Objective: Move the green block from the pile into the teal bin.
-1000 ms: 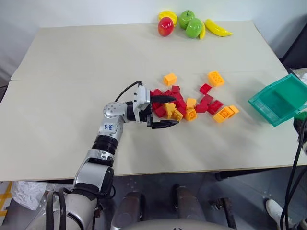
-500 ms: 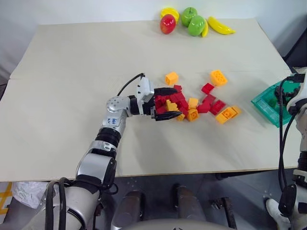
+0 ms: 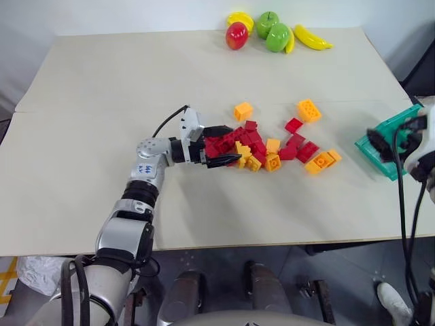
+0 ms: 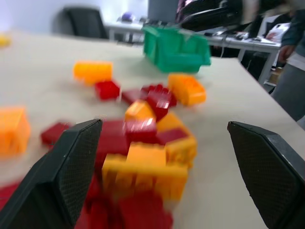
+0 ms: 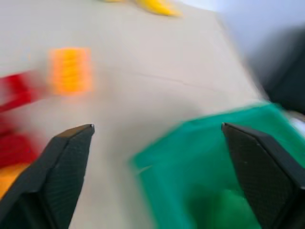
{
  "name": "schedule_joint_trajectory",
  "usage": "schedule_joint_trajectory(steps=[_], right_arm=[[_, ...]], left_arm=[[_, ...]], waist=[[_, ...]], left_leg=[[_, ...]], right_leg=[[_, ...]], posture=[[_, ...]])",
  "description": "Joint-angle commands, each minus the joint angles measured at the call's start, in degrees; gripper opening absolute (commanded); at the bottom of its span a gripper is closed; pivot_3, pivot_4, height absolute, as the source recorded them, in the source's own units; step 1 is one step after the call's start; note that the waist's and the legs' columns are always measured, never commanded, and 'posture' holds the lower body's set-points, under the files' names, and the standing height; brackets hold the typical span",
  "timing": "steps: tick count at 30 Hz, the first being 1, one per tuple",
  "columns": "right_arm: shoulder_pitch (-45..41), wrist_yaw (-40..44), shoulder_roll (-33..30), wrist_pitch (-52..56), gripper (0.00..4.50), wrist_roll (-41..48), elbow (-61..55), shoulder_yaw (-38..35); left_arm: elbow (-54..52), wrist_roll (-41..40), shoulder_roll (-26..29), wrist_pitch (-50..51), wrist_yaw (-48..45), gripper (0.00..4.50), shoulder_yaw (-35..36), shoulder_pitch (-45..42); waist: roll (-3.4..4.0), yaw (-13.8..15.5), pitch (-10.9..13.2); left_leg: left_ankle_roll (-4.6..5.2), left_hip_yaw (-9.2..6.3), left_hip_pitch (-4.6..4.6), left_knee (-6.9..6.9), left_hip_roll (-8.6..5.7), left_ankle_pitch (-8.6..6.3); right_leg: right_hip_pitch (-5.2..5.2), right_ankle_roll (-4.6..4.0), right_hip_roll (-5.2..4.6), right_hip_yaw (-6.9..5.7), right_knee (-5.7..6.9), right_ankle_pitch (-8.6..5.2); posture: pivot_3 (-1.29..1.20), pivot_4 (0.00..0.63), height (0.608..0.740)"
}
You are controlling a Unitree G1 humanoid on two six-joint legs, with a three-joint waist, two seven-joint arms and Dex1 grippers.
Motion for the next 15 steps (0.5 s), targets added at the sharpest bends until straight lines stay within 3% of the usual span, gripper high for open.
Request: schedule_joint_trajectory(steps=[1,6,15], right_arm=[[3.49,11.54,-3.13,-4.94,4.47,3.48,-1.61,-1.25],[9.96,28.84,-6.45,-14.64,4.47,4.38,1.82,1.93],[5.81,32.92,-4.20,-23.89,4.47,2.57,10.45,6.74]], left_arm=[[-4.25,-1.28,3.62,5.23,1.64,4.50,1.97,1.64],[-7.84,-3.00,10.22,7.05,-0.26,4.50,4.91,5.43],[-14.34,-4.85,15.95,8.78,-2.87,4.50,6.49,12.93]], waist=[[-0.02,-0.17,0.01],[-0.09,-0.29,0.05],[-0.11,-0.45,0.06]], left_leg=[[0.00,0.00,0.01,0.00,0.01,0.00],[0.03,-0.10,0.24,0.02,0.03,-0.02],[-0.04,-0.13,0.29,0.08,0.14,-0.03]], right_leg=[[0.01,0.00,0.00,0.01,0.00,0.00],[0.11,0.03,0.00,0.15,0.07,0.02],[0.11,-0.01,-0.02,0.18,0.12,0.03]], posture=[[0.00,0.150,0.740],[0.00,0.150,0.740],[0.00,0.150,0.740]])
